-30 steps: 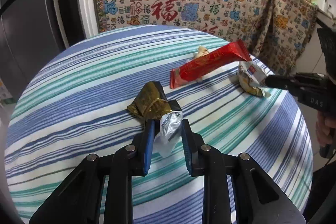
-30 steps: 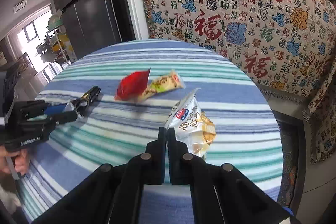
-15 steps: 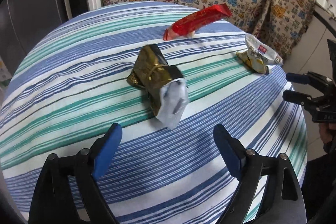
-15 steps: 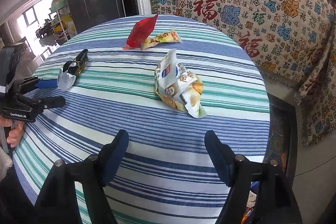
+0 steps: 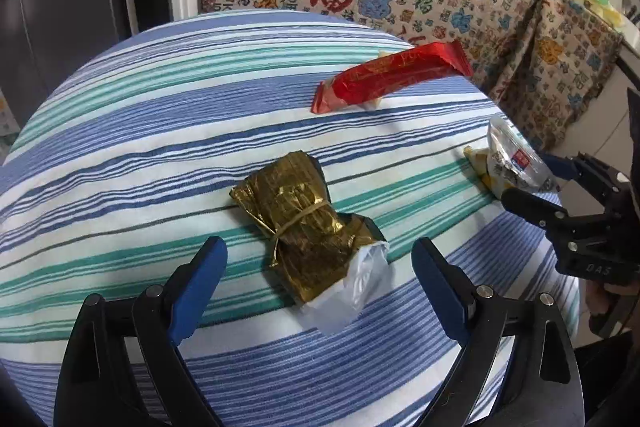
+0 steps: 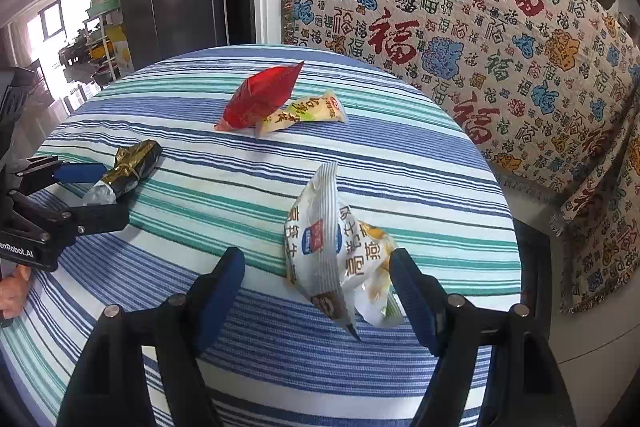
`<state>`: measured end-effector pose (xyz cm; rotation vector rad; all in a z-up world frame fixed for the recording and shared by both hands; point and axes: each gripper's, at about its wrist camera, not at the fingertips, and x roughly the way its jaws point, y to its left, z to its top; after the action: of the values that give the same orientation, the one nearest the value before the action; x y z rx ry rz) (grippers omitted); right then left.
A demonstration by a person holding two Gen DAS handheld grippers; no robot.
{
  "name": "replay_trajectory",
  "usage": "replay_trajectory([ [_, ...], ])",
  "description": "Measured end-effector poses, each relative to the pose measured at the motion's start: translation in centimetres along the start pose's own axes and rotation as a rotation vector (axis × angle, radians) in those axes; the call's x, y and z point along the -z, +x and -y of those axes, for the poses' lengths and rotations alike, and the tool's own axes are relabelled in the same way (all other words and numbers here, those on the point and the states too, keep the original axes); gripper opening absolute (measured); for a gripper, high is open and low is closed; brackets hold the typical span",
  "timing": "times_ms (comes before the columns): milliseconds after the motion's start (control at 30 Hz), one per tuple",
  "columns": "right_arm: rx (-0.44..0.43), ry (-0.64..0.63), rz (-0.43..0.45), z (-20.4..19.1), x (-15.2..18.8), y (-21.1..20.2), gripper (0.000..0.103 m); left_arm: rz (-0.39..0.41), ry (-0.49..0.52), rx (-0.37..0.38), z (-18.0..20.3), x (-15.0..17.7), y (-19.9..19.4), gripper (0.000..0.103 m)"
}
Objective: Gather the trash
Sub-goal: 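Grasp the gold wrapper with the left tool while the right tool grasps the white chip bag, then carry the gold wrapper and chip bag over the wastebasket and open both tools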
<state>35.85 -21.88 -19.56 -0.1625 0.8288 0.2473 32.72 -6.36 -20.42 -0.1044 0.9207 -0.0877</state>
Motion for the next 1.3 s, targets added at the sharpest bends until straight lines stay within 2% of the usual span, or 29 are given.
replay_trajectory([
  [100, 0.003, 0.014, -0.008, -0.2, -0.6, 0.6, 0.075, 0.010, 0.003, -0.040, 0.0, -0.3, 0.6, 0.093],
  [133, -0.001, 0.026, -0.010, -0.1, -0.7, 0.7, 0.057, 0.016, 0.010, -0.052, 0.1, -0.3, 0.6, 0.090],
  [167, 0.006, 0.041, -0.017, 0.0, -0.8, 0.7, 0.040, 0.022, 0.016, -0.059, 0.1, -0.4, 0.7, 0.072],
  [200, -0.013, 0.061, -0.028, 0.3, -1.0, 0.7, 0.030, 0.031, 0.029, -0.068, 0.1, -0.3, 0.5, 0.052],
  [233, -0.029, 0.086, -0.031, 0.6, -1.1, 0.6, 0.022, 0.034, 0.036, -0.068, 0.1, -0.3, 0.4, 0.045],
  [300, -0.041, 0.114, -0.037, 0.9, -1.1, 0.2, 0.021, 0.036, 0.028, -0.050, -0.2, -0.4, 0.3, 0.043],
  [567, -0.063, 0.146, -0.013, 1.6, -0.6, -2.0, 0.020, 0.089, 0.067, -0.062, 1.0, -0.7, -1.6, 0.042],
  [967, -0.052, 0.167, -0.022, 2.6, 0.5, -3.5, 0.020, 0.085, 0.080, -0.039, 2.0, -0.3, -2.0, 0.041],
  [1300, -0.067, 0.222, 0.004, 4.3, 1.5, -6.2, 0.020, 0.064, 0.086, 0.102, 4.0, -0.2, -3.2, 0.041],
])
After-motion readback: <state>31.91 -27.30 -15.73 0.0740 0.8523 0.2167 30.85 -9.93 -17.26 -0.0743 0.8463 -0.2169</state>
